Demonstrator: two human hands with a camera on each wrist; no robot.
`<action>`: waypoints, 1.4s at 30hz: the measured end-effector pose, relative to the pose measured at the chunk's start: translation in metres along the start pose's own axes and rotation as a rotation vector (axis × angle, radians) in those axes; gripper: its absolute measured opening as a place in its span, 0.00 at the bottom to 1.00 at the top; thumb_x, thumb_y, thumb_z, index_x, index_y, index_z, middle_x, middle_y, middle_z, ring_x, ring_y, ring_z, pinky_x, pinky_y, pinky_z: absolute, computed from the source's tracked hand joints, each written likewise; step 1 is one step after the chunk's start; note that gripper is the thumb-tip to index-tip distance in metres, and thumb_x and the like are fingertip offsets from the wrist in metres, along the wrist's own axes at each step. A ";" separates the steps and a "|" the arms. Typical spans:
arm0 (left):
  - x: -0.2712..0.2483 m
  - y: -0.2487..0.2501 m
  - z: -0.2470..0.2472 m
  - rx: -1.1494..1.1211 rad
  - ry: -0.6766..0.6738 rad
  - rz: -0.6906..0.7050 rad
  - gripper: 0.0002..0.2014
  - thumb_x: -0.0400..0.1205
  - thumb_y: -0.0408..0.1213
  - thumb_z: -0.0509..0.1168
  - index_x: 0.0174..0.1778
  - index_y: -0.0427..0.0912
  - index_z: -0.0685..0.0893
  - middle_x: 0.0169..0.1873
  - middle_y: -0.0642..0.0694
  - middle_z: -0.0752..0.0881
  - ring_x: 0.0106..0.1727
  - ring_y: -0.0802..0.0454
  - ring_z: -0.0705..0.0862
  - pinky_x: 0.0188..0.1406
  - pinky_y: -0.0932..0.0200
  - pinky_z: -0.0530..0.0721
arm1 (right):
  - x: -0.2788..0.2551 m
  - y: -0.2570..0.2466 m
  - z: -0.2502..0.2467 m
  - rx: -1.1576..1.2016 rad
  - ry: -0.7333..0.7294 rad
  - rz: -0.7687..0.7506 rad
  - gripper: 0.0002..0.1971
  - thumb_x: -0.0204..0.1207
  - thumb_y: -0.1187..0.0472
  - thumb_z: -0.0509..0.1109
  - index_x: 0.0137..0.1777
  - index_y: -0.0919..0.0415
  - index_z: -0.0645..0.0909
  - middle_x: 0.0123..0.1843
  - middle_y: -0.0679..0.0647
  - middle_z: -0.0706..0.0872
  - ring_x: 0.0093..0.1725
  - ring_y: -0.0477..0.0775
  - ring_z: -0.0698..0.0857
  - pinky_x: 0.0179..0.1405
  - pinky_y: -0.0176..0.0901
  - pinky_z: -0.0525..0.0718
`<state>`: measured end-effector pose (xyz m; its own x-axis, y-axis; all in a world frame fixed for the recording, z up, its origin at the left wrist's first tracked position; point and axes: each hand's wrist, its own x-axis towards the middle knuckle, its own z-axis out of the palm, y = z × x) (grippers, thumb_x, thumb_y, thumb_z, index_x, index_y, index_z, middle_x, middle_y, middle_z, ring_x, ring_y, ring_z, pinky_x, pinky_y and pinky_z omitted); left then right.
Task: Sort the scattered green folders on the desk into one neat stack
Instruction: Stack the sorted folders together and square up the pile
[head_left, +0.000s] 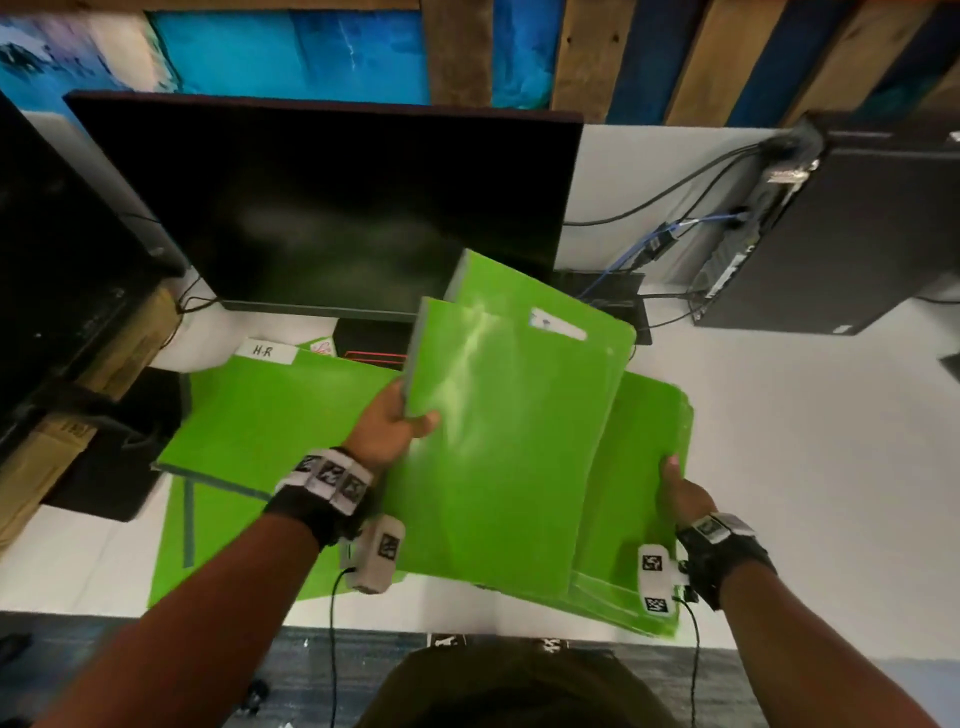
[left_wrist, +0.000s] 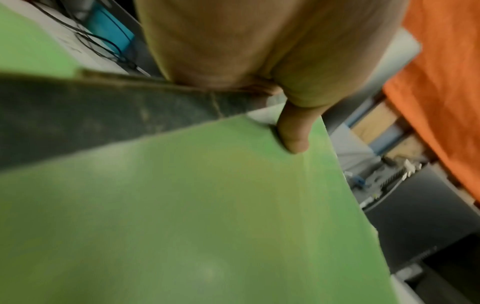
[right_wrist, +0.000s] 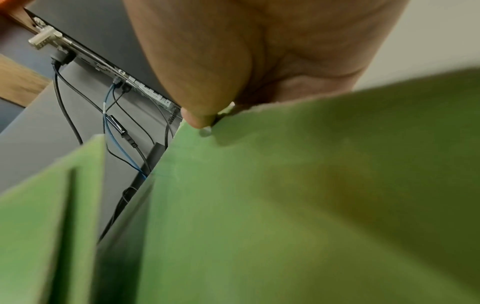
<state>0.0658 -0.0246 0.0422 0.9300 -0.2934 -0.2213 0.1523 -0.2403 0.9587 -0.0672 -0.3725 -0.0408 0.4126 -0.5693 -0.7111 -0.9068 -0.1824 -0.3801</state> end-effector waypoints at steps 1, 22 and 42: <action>0.005 -0.004 0.015 0.100 -0.029 -0.011 0.15 0.75 0.27 0.72 0.54 0.49 0.82 0.46 0.52 0.87 0.49 0.49 0.84 0.52 0.55 0.82 | 0.002 0.002 -0.001 0.009 -0.005 -0.001 0.46 0.80 0.32 0.38 0.68 0.73 0.78 0.69 0.74 0.78 0.68 0.69 0.78 0.66 0.51 0.72; 0.019 -0.033 0.091 0.775 -0.135 -0.201 0.28 0.73 0.42 0.75 0.67 0.41 0.74 0.43 0.46 0.86 0.46 0.48 0.84 0.46 0.60 0.80 | -0.006 -0.006 0.000 0.177 -0.054 0.040 0.45 0.74 0.28 0.55 0.70 0.70 0.77 0.69 0.69 0.80 0.65 0.67 0.80 0.61 0.49 0.75; -0.038 -0.102 -0.086 0.690 0.727 -1.004 0.51 0.72 0.69 0.64 0.76 0.27 0.63 0.68 0.34 0.70 0.69 0.36 0.69 0.68 0.45 0.71 | 0.006 -0.006 0.009 0.058 0.091 0.046 0.50 0.73 0.25 0.49 0.57 0.78 0.81 0.59 0.77 0.82 0.47 0.66 0.79 0.51 0.53 0.75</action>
<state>0.0433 0.0907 -0.0320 0.5200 0.7531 -0.4030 0.8466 -0.5172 0.1259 -0.0587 -0.3672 -0.0484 0.3588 -0.6466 -0.6732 -0.9170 -0.1095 -0.3836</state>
